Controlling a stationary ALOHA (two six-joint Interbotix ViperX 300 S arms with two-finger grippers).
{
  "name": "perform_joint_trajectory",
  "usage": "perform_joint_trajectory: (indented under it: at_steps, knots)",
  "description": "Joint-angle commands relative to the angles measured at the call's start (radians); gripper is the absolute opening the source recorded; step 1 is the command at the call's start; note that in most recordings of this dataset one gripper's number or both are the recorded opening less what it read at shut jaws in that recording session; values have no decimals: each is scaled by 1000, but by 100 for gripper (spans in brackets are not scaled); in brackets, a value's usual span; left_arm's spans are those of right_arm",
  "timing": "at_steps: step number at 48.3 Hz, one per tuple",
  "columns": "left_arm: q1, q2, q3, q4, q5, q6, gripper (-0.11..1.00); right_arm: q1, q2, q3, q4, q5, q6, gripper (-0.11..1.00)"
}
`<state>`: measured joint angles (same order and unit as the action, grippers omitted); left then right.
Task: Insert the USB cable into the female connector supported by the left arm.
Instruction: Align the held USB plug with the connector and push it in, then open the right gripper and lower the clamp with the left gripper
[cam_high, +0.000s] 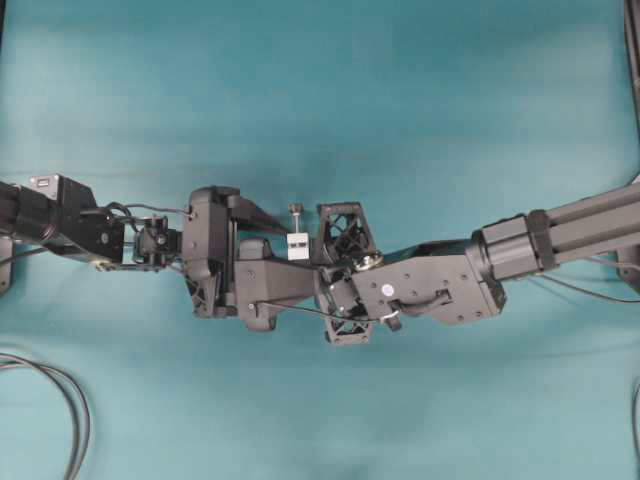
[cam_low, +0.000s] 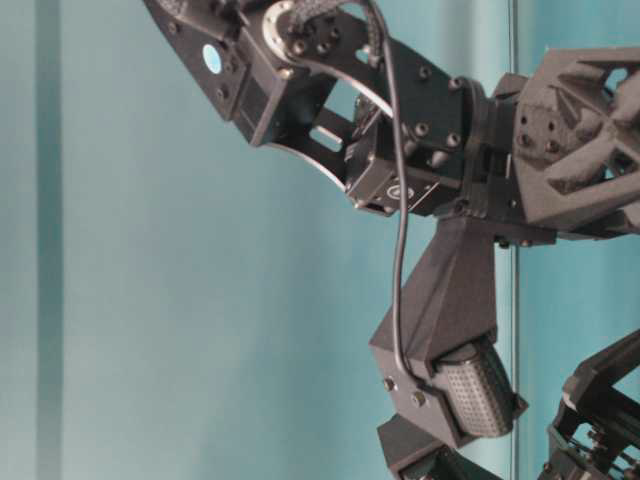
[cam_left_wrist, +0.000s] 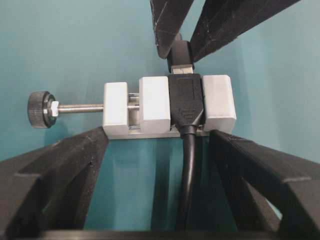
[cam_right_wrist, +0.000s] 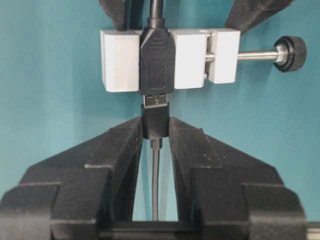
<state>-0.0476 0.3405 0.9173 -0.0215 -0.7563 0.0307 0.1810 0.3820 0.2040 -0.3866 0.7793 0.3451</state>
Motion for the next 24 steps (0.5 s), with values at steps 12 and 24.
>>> perform_joint_trajectory:
  at_steps: [12, 24]
  knots:
    - [-11, -23, -6, 2, -2, -14, 94, 2, -9, -54, -5, 12, 3, 22]
    - [-12, -23, -8, 2, -2, -15, 94, 2, 28, -101, -3, 12, 2, 22]
